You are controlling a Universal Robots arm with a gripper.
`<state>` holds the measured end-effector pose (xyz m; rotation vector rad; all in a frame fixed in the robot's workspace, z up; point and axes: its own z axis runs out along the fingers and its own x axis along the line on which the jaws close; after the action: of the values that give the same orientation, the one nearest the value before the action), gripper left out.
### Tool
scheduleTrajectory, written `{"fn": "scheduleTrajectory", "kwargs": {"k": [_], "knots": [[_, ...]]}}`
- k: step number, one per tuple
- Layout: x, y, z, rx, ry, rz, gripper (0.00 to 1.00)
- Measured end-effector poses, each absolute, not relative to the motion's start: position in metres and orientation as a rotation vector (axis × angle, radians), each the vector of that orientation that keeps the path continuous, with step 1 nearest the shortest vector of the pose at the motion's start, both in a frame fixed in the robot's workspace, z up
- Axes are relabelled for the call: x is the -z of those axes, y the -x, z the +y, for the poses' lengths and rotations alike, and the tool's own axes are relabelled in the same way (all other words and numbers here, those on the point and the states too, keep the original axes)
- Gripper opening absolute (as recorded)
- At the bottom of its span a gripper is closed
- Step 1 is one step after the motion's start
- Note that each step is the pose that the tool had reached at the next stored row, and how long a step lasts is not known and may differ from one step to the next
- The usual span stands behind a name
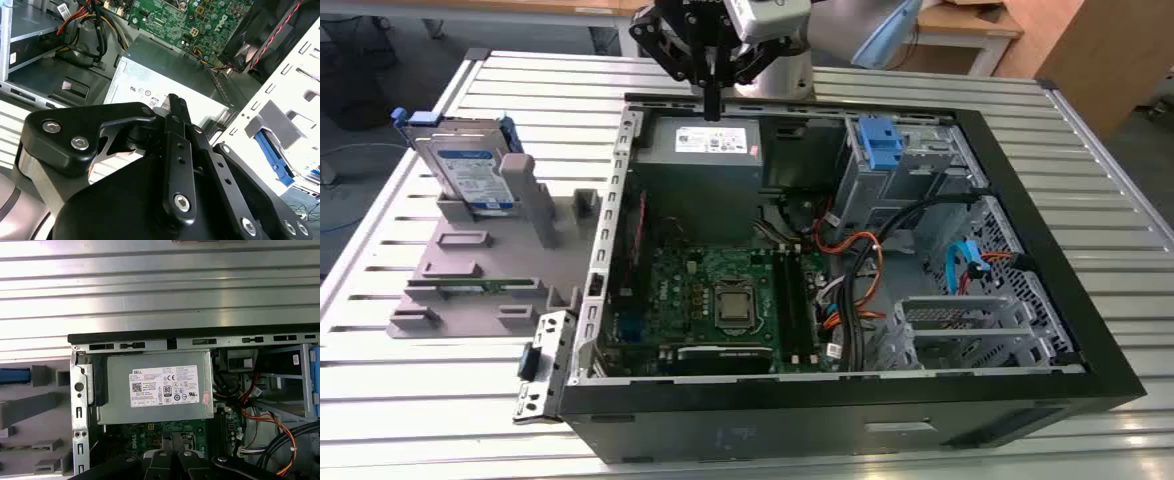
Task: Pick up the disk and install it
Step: 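Reach for the disk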
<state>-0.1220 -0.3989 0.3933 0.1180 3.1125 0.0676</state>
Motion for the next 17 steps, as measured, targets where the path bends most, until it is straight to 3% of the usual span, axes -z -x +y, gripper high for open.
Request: {"fn": "scheduleTrajectory", "kwargs": {"k": [17], "knots": [[-0.3933, 0.1244, -0.3990, -0.068, -0.118, 3.112, 0.11]]}}
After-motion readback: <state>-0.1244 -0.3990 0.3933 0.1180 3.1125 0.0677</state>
